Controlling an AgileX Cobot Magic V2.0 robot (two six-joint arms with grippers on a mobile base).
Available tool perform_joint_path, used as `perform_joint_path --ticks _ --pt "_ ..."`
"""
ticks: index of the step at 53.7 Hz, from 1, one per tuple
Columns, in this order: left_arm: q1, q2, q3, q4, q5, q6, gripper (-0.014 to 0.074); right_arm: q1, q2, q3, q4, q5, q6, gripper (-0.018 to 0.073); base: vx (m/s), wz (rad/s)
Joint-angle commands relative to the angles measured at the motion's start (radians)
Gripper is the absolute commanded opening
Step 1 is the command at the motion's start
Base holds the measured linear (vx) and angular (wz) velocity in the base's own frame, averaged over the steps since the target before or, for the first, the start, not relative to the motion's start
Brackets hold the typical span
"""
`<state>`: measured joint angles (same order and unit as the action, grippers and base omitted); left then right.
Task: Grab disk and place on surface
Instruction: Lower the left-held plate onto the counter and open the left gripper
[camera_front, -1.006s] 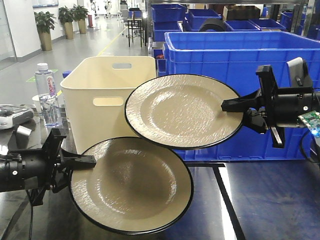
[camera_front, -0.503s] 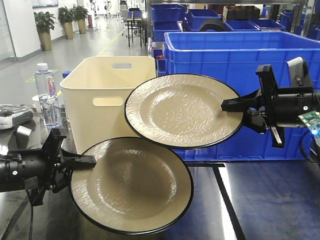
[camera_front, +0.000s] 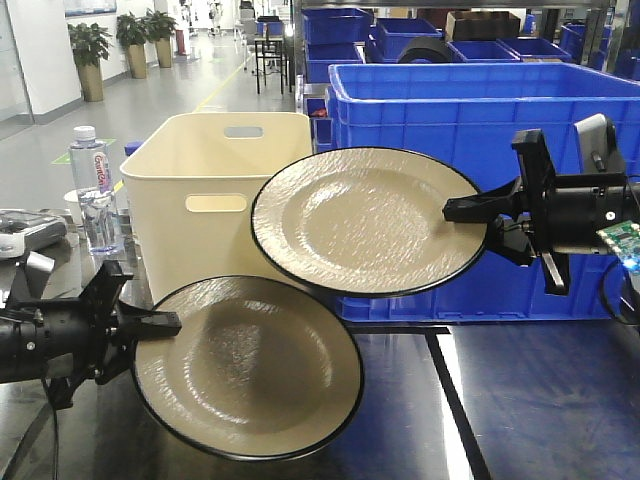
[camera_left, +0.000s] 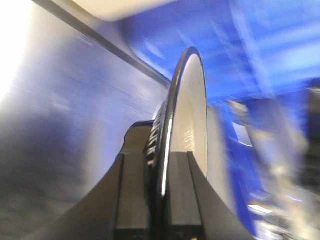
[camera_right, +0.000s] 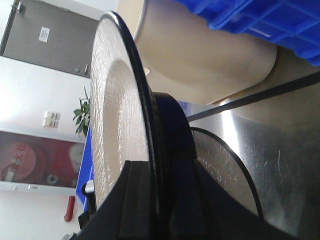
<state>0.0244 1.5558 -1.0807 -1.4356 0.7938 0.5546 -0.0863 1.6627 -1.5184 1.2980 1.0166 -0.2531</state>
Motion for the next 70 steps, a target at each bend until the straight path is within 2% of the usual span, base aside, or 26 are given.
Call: perform_joint_path --ticks 1,21,36,45,53,57,63,70 --pt "-0.021 -0.046 -0.033 -0.047 -0.003 -0.019 -0.0004 -0.005 -0.060 -0.041 0.136 -0.054 -0.003 -0.0008 0.00 0.00" --pt "-0.166 -0.045 -0.033 0.003 -0.169 -0.020 0.0000 -0.005 -0.060 -0.041 0.135 -0.056 -0.003 -0.0008 0.00 0.00" --pt "-0.176 -0.012 -0.033 0.052 -0.178 -0.022 0.0058 -0.005 -0.060 -0.041 0.135 -0.054 -0.003 -0.0008 0.00 0.00" --pt "-0.176 0.040 -0.033 0.053 -0.134 -0.022 0.0152 -0.005 -0.060 -0.041 0.135 -0.043 -0.003 -0.0008 0.00 0.00" --pt "-0.175 0.056 -0.033 0.068 -0.143 -0.018 0.0288 -0.005 -0.060 -0.041 0.135 -0.029 -0.003 -0.0008 0.00 0.00" --pt "-0.175 0.055 -0.033 0.115 -0.165 -0.018 0.0367 -0.005 -0.060 -0.041 0.134 -0.028 -0.003 -0.0008 0.00 0.00" --pt "-0.175 0.049 -0.033 0.224 -0.193 -0.018 0.0476 -0.005 -0.060 -0.041 0.134 -0.028 -0.003 -0.0008 0.00 0.00" --pt "-0.175 0.035 -0.035 0.284 -0.193 -0.019 0.0536 -0.005 -0.060 -0.041 0.114 -0.028 -0.003 -0.0008 0.00 0.00"
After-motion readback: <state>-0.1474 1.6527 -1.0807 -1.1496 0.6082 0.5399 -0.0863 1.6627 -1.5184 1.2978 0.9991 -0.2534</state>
